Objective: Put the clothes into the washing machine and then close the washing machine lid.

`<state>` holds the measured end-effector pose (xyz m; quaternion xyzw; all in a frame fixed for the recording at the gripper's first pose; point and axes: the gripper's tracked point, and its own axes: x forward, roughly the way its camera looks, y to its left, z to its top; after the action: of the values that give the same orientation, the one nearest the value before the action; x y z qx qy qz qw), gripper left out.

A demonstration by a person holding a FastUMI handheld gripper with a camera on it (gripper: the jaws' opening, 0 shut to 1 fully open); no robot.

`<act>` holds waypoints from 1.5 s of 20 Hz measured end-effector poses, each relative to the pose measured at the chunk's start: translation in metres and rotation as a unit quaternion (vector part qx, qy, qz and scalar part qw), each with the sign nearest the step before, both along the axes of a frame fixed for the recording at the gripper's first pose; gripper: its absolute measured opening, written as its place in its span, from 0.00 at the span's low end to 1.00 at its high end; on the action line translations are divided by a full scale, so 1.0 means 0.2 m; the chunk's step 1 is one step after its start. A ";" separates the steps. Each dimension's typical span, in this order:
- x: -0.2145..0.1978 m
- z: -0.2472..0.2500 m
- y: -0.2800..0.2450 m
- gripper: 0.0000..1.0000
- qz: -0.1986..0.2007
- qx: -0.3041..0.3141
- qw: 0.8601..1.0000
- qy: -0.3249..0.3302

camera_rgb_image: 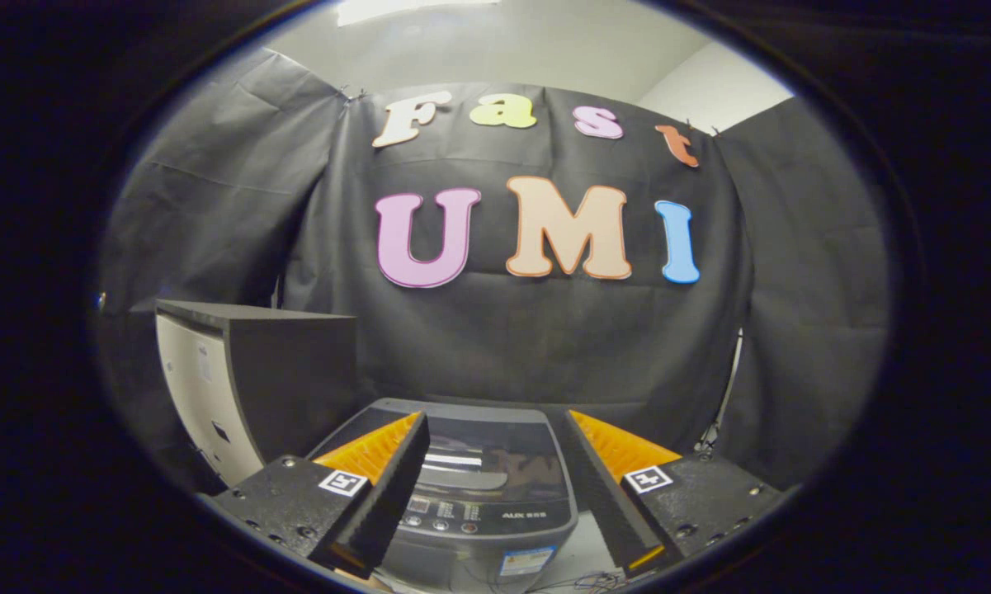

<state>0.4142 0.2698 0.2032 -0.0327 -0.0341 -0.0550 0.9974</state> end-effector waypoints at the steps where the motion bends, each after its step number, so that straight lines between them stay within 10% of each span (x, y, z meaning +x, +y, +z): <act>1: 0.00 -0.01 0.01 0.97 -0.005 0.003 1.000 -0.001; 7: 0.01 0.00 0.03 0.97 0.026 0.013 0.998 -0.056; 30: -0.01 -0.30 0.09 0.99 0.028 0.071 0.994 0.074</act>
<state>0.4114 0.2874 0.1422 0.0347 0.0426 -0.0266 0.9981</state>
